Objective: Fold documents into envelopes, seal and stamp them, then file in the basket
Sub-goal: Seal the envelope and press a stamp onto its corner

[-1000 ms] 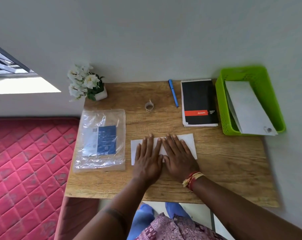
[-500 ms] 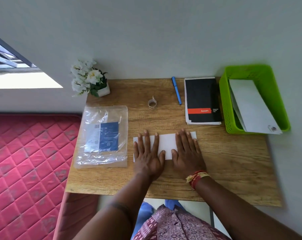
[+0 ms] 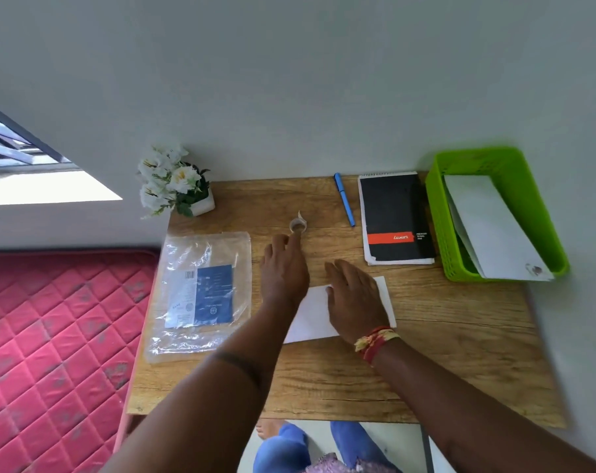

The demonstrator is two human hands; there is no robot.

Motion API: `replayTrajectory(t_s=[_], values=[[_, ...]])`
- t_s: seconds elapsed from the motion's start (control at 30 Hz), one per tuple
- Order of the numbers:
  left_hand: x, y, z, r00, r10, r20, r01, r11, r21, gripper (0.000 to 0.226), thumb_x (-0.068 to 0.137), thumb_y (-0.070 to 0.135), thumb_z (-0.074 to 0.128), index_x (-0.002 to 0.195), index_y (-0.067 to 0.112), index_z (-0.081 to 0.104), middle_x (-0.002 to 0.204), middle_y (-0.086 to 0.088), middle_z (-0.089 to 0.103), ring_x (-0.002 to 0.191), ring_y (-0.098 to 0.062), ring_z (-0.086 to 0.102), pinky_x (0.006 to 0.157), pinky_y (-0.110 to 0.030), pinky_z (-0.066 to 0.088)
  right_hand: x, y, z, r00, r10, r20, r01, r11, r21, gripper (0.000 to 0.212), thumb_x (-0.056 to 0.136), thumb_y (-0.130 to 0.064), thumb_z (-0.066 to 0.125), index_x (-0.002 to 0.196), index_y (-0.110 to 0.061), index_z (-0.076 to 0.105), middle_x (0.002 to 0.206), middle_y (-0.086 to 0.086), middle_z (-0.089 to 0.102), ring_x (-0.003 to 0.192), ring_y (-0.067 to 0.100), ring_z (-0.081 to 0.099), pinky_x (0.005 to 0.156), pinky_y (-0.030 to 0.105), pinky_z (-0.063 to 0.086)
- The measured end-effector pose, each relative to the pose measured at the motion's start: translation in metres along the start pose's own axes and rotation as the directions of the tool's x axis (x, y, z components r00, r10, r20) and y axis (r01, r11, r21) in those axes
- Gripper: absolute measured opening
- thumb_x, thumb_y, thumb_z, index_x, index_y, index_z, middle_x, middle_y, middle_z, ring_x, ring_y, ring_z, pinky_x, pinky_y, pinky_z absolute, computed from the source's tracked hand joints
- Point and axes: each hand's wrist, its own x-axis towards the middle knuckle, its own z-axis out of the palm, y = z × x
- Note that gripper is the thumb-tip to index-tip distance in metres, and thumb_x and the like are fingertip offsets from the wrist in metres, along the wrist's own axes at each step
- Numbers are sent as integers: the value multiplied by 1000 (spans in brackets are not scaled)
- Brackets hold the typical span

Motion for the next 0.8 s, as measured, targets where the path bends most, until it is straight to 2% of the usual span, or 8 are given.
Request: replayTrajectory(t_s=[0.13, 0.3, 0.4, 0.47, 0.53, 0.63, 0.7, 0.8], values=[[30, 1, 2, 1000, -15, 22, 16, 999, -28, 41, 102, 42, 50, 141, 35, 41, 141, -10, 44, 128, -36, 49, 101, -52, 50, 21, -8, -4, 999, 27, -40, -21, 991, 131, 45, 98, -24, 60, 142, -14, 56, 141, 10, 58, 130, 29, 55, 111, 44, 44], [39, -7, 12, 997, -80, 16, 81, 995, -56, 31, 105, 39, 51, 132, 26, 59, 138, -6, 51, 127, -31, 47, 104, -48, 48, 32, 0, -9, 994, 105, -12, -95, 935, 342, 40, 100, -17, 56, 140, -17, 56, 139, 6, 58, 129, 24, 54, 108, 38, 49], [37, -10, 11, 1000, 3, 5, -2, 970, -243, 25, 104, 33, 56, 124, 23, 67, 128, -1, 64, 117, -24, 55, 94, -40, 50, 46, 10, -17, 947, 313, 73, -293, 746, 598, 36, 104, -18, 51, 139, -23, 57, 135, 1, 63, 123, 20, 60, 99, 32, 51], [30, -10, 10, 998, 65, 13, -57, 936, -347, 23, 101, 33, 63, 120, 23, 71, 120, 3, 70, 108, -17, 62, 84, -28, 49, 58, 18, -25, 901, 385, 201, -400, 557, 728, 35, 106, -23, 50, 139, -28, 57, 126, 0, 68, 110, 25, 67, 91, 40, 58], [22, -10, 11, 997, 61, 50, -35, 914, -403, 25, 98, 34, 67, 122, 27, 71, 117, 7, 72, 102, -11, 64, 79, -21, 47, 70, 24, -32, 910, 324, 257, -397, 514, 760, 35, 106, -23, 50, 140, -28, 58, 128, 0, 68, 107, 24, 67, 94, 45, 58], [13, -11, 13, 994, 4, 110, 47, 888, -457, 29, 96, 37, 70, 124, 32, 71, 107, 19, 72, 94, 4, 64, 80, -20, 50, 82, 29, -39, 936, 235, 261, -349, 559, 752, 32, 104, -19, 53, 134, -23, 65, 135, 2, 65, 114, 16, 63, 98, 32, 54], [9, -11, 15, 992, 3, 126, 59, 871, -487, 28, 95, 36, 72, 123, 34, 72, 95, 32, 67, 90, 14, 62, 75, -13, 48, 88, 33, -40, 918, 247, 310, -396, 537, 745, 25, 102, -19, 58, 123, -22, 71, 127, 2, 70, 113, 22, 66, 98, 38, 56], [5, -9, 17, 991, 10, 133, 58, 865, -499, 26, 95, 35, 72, 121, 35, 72, 91, 37, 65, 92, 13, 63, 78, -21, 55, 87, 38, -42, 886, 242, 396, -463, 530, 711, 10, 97, -24, 68, 101, -26, 76, 95, -3, 76, 84, 19, 72, 66, 24, 60]])
